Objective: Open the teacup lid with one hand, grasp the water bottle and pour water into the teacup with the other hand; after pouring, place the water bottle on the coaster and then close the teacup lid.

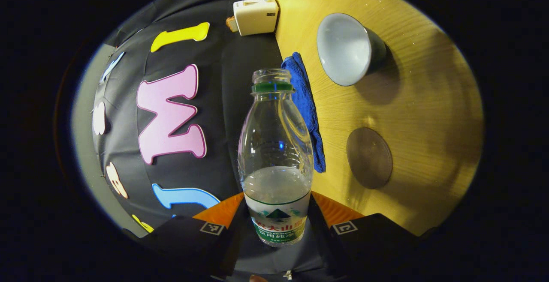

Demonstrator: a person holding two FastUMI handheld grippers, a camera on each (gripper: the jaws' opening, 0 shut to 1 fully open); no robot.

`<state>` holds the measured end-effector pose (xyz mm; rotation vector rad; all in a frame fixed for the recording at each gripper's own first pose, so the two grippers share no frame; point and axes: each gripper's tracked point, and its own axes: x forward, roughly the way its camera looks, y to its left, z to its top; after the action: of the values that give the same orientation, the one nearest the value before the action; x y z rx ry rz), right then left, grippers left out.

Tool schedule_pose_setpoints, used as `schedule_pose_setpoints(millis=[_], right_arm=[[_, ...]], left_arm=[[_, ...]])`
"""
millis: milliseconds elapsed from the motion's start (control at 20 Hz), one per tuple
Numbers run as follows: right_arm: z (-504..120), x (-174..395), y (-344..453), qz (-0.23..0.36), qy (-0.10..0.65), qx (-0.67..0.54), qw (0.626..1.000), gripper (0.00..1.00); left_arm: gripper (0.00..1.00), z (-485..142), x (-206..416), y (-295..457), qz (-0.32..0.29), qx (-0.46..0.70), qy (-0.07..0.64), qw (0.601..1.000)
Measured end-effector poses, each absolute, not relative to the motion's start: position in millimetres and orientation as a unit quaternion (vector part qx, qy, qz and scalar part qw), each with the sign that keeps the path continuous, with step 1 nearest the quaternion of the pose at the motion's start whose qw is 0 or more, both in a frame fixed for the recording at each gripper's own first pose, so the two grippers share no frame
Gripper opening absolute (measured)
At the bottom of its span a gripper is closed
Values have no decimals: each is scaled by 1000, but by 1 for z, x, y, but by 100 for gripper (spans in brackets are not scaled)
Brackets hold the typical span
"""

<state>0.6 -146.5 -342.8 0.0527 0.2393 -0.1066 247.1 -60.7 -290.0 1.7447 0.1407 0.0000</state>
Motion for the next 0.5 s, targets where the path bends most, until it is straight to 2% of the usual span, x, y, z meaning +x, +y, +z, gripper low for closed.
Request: schedule_pose_setpoints(millis=[50, 100, 250, 300, 500], right_arm=[[-342, 0, -147, -54, 118, 26, 991, 36], [-341, -1, -147, -55, 118, 26, 991, 31], [-340, -2, -148, -55, 117, 22, 991, 31], [-340, -3, -148, -55, 117, 21, 991, 36], [-341, -3, -146, -55, 117, 24, 991, 36]], left_arm=[[76, -290, 247, -60, -1, 767, 61, 639], [76, -290, 248, -59, 0, 770, 60, 635], [76, -291, 249, -58, 1, 777, 57, 627], [76, -291, 249, -58, 0, 778, 57, 626], [76, -290, 250, -58, 2, 782, 49, 622]])
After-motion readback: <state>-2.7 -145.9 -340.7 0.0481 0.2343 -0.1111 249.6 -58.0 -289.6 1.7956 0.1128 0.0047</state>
